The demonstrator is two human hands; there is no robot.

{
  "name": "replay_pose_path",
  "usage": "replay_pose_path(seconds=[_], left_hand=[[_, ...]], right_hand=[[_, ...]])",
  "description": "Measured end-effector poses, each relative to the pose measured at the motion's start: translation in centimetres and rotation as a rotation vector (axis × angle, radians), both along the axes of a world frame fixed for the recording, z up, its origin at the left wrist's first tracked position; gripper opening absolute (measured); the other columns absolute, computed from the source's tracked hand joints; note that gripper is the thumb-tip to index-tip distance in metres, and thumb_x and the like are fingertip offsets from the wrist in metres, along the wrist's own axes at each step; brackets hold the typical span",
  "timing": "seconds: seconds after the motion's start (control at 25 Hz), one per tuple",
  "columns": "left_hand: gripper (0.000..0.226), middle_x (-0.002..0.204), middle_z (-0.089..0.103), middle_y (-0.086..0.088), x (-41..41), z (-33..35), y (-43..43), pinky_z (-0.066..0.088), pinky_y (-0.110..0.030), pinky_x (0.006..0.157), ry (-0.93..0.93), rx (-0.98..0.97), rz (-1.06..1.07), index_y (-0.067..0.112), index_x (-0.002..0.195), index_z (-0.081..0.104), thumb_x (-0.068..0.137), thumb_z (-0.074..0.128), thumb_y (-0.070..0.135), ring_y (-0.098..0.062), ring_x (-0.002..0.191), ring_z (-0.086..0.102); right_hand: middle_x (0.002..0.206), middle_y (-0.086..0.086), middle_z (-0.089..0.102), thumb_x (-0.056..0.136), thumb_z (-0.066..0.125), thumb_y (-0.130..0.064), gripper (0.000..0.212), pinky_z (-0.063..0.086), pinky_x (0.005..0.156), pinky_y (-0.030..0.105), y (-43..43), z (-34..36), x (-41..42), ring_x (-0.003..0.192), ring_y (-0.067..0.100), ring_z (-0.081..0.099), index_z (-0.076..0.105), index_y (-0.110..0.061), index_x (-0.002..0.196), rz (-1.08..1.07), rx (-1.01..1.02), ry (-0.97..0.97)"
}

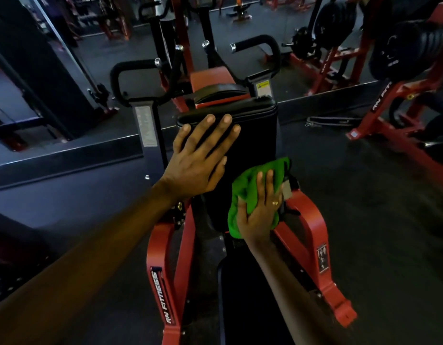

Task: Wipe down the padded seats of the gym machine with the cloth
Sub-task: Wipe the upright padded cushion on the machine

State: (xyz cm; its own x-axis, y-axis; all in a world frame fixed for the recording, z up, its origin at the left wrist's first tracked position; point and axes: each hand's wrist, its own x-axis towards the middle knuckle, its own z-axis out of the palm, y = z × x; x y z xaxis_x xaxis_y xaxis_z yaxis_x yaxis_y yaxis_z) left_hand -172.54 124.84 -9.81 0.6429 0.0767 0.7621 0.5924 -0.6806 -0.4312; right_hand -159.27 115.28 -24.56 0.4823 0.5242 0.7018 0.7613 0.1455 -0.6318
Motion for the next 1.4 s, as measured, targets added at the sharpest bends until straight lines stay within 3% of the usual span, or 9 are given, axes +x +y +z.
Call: replay_pose_path(seconds=[0.12,0.32,0.52,0.64,0.76,0.88,1.04,1.28,1.4], left_hand=[[0.062,0.162,0.029,-0.005,0.0,0.0,0.0,-0.001,-0.042,0.124,0.007,0.005,0.009,0.017,0.158,0.032,0.101,0.048,0.031,-0.019,0.157,0.002],[0.064,0.163,0.028,-0.002,-0.1,0.0,0.0,-0.003,-0.042,0.124,0.036,0.027,0.014,0.019,0.161,0.025,0.102,0.047,0.032,-0.021,0.158,0.0],[0.058,0.163,0.029,-0.003,-0.5,0.5,-0.7,0.002,-0.043,0.123,0.094,0.031,0.051,0.017,0.159,0.03,0.105,0.046,0.029,-0.022,0.157,0.002],[0.056,0.164,0.029,-0.007,0.2,1.0,-1.4,0.008,-0.044,0.124,0.248,0.055,0.004,0.015,0.158,0.034,0.104,0.045,0.024,-0.028,0.153,0.022],[0.052,0.162,0.033,-0.009,0.6,1.4,-1.8,0.012,-0.044,0.123,0.264,0.113,0.01,0.018,0.157,0.037,0.107,0.044,0.032,-0.029,0.151,0.028],[0.056,0.164,0.027,-0.009,0.8,0.8,-1.8,0.011,-0.045,0.122,0.307,0.177,0.041,0.018,0.159,0.034,0.108,0.043,0.04,-0.029,0.151,0.026],[0.061,0.166,0.025,-0.006,1.2,0.7,-1.4,0.01,-0.045,0.122,0.291,0.216,0.072,0.021,0.16,0.031,0.106,0.045,0.047,-0.025,0.153,0.018],[0.059,0.164,0.027,-0.006,1.3,0.7,-1.6,0.01,-0.044,0.122,0.27,0.162,0.039,0.022,0.159,0.033,0.105,0.044,0.043,-0.027,0.151,0.025],[0.059,0.166,0.021,-0.008,1.2,0.9,-2.0,0.007,-0.045,0.122,0.301,0.139,0.07,0.021,0.161,0.027,0.107,0.04,0.042,-0.028,0.153,0.019]], right_hand=[[0.16,0.014,0.03,0.108,0.03,-0.049,0.061,0.028,0.113,0.067,-1.2,-1.8,-1.2,0.155,0.026,0.02,0.023,-0.016,0.159,-0.016,-0.032,0.136],[0.161,0.015,0.033,0.105,0.04,-0.039,0.062,0.025,0.122,0.053,0.7,3.4,-0.6,0.154,0.025,0.025,0.032,-0.001,0.153,0.002,0.146,0.218],[0.155,0.003,0.045,0.105,0.044,-0.034,0.051,0.035,0.119,0.04,1.0,4.0,0.0,0.146,0.011,0.041,0.041,-0.01,0.15,0.041,0.27,0.721],[0.157,0.01,0.043,0.106,0.042,-0.028,0.05,0.034,0.119,0.04,1.6,5.8,0.5,0.148,0.021,0.038,0.04,-0.003,0.15,0.035,0.306,0.556],[0.159,0.008,0.038,0.105,0.044,-0.031,0.058,0.032,0.12,0.043,1.5,5.1,0.3,0.15,0.021,0.035,0.038,0.005,0.15,0.048,0.26,0.44],[0.161,0.01,0.038,0.107,0.039,-0.042,0.062,0.032,0.12,0.051,0.1,-0.2,-0.7,0.15,0.023,0.035,0.038,0.0,0.152,-0.036,0.187,0.543],[0.157,0.009,0.044,0.106,0.043,-0.028,0.049,0.035,0.118,0.052,0.1,-0.2,-1.7,0.147,0.02,0.04,0.043,-0.005,0.149,-0.089,0.229,0.719],[0.154,-0.005,0.043,0.105,0.044,-0.037,0.053,0.034,0.116,0.03,1.3,5.9,1.1,0.144,0.006,0.039,0.043,-0.006,0.149,0.042,0.236,0.484],[0.16,-0.002,0.038,0.106,0.038,-0.047,0.063,0.036,0.118,0.042,-0.5,0.8,0.0,0.148,0.011,0.037,0.038,-0.005,0.153,-0.016,0.152,0.546]])
